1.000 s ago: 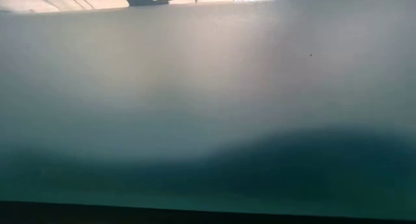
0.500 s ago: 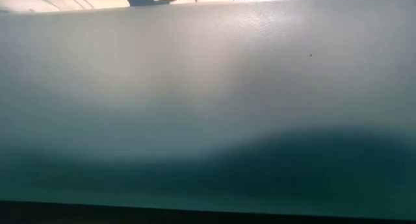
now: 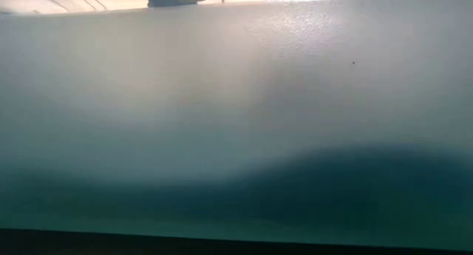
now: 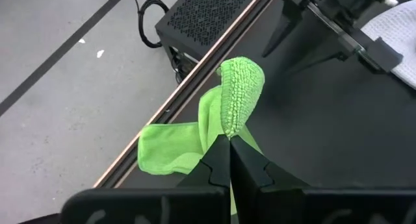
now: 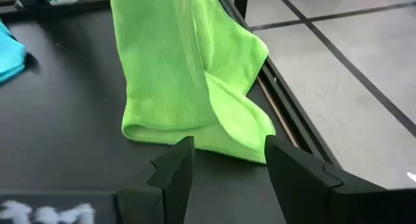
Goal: Fold microfiber towels
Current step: Fold the green microfiber cloth into the bin
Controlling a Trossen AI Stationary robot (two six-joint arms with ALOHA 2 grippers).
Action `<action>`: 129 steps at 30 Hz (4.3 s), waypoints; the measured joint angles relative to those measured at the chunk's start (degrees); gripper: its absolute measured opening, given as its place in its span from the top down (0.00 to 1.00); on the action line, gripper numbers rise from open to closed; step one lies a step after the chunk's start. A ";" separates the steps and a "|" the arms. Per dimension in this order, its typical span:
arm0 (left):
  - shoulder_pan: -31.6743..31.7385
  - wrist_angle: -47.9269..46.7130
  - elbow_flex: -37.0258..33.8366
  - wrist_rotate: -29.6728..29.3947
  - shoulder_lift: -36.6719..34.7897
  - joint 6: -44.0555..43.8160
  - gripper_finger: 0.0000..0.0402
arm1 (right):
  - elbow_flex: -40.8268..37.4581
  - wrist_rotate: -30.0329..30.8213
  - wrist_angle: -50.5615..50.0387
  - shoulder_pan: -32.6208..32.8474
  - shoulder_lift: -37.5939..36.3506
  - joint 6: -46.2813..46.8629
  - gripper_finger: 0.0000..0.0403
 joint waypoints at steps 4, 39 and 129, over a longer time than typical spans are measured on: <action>-0.96 0.01 0.00 -0.02 -0.01 -0.79 1.00 | 0.06 -0.86 -0.08 0.12 0.00 0.08 0.55; -9.63 -0.05 -0.02 0.51 -5.41 -8.30 1.00 | -0.05 2.67 -1.39 3.43 4.33 -9.15 0.55; -18.26 -6.26 -0.02 0.33 -5.19 -17.43 1.00 | -0.03 5.47 -8.37 12.28 2.80 -20.85 1.00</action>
